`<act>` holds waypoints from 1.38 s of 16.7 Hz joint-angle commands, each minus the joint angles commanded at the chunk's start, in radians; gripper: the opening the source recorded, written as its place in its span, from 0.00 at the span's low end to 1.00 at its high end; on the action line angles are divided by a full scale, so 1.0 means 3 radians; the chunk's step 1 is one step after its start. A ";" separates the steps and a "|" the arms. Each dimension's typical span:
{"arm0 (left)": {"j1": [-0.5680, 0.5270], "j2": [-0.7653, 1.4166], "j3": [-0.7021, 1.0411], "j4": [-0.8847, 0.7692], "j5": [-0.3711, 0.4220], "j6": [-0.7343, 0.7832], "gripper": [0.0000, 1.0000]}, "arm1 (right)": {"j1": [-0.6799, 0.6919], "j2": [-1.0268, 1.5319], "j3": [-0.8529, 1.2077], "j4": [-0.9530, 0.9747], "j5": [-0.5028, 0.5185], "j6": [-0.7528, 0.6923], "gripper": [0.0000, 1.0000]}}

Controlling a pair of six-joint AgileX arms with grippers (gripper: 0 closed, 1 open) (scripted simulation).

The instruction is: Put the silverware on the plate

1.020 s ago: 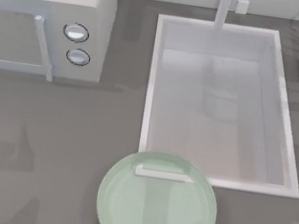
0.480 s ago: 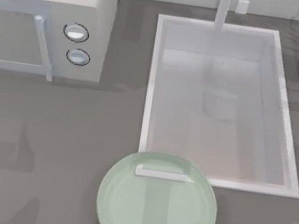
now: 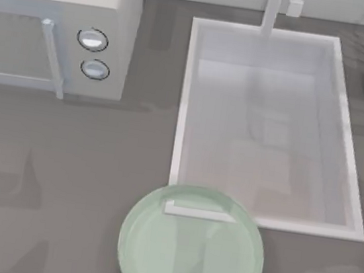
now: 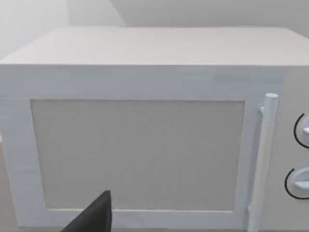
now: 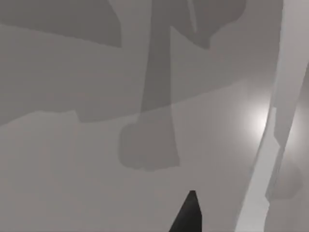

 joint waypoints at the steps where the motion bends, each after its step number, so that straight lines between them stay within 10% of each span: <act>1: 0.0000 0.0000 0.0000 0.0000 0.0000 0.0000 1.00 | -0.0001 -0.0055 0.0081 -0.0110 0.0000 0.0003 0.00; 12: 0.0000 0.0000 0.0000 0.0000 0.0000 0.0000 1.00 | 0.0377 0.0021 0.0310 -0.0225 -0.0001 0.0220 0.00; 23: 0.0000 0.0000 0.0000 0.0000 0.0000 0.0000 1.00 | 0.3302 0.0673 0.0775 -0.0151 -0.0061 0.1662 0.00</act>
